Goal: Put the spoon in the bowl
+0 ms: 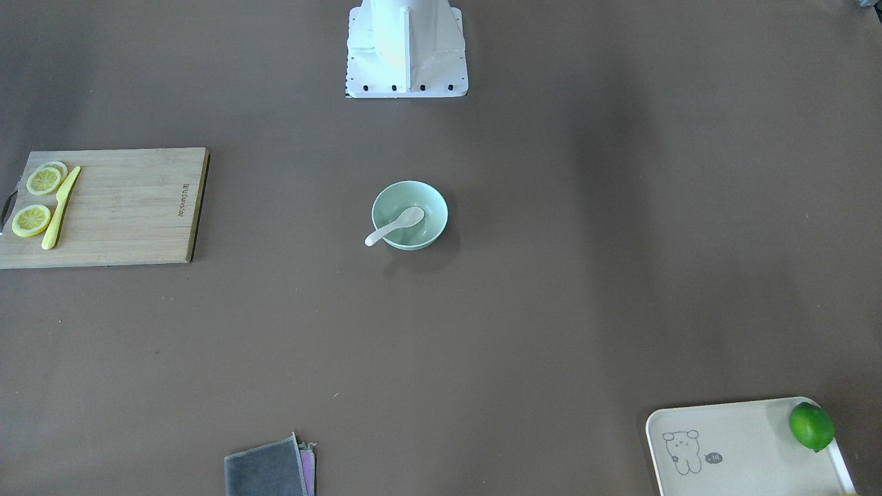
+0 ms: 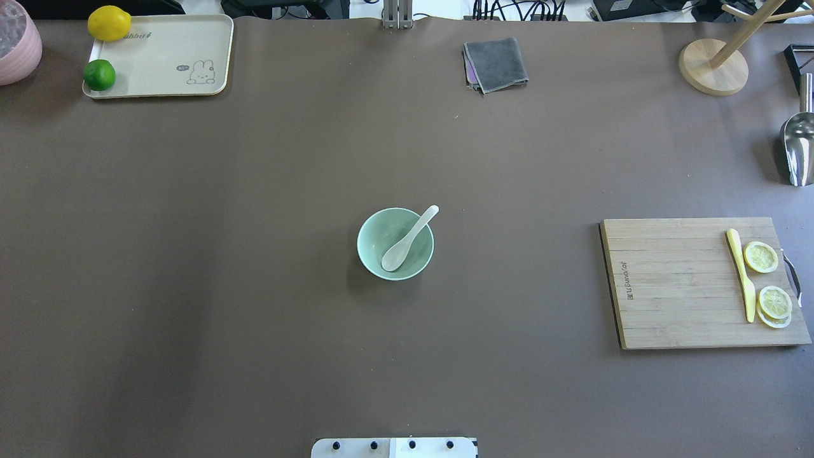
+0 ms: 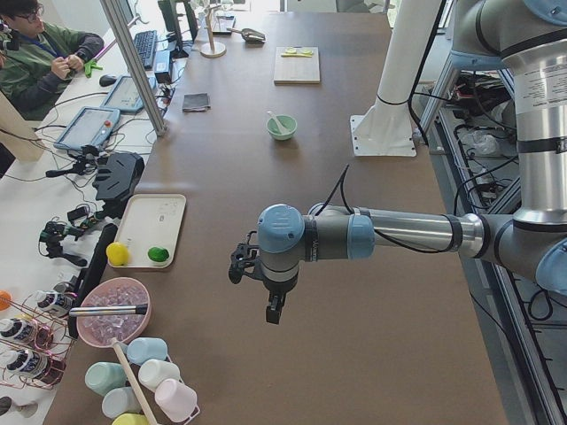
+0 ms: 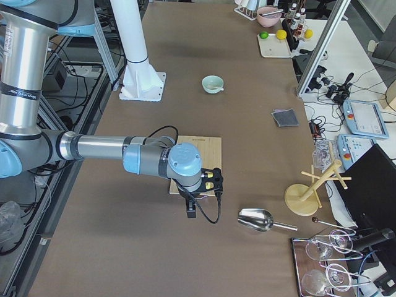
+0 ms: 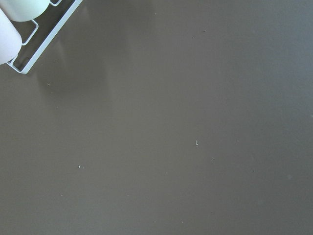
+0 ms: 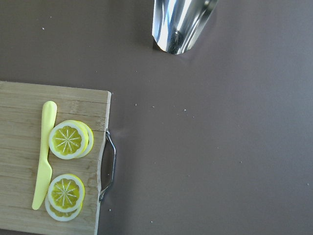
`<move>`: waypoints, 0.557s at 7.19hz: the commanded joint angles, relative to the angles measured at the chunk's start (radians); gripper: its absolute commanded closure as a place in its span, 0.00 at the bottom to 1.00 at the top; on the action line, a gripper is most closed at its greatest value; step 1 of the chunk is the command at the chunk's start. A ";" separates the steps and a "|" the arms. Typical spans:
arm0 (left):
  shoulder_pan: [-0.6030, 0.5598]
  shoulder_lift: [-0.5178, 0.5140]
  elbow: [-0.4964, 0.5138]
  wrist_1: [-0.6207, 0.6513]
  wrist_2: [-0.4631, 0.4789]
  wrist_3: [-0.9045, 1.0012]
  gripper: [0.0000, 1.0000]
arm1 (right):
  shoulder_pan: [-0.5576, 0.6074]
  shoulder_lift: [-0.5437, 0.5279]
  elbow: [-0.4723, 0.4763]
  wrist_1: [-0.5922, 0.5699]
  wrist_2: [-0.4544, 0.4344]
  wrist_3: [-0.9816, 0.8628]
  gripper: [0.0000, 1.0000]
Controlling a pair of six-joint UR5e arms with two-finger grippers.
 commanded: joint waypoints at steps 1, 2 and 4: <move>0.000 0.008 0.001 -0.002 -0.001 0.001 0.01 | 0.001 -0.008 0.003 0.001 0.005 -0.003 0.00; -0.002 0.008 0.001 -0.002 -0.001 0.001 0.01 | 0.001 -0.008 0.005 0.001 0.009 -0.003 0.00; -0.002 0.008 -0.005 -0.003 -0.003 -0.001 0.01 | 0.001 -0.008 0.003 -0.001 0.009 -0.003 0.00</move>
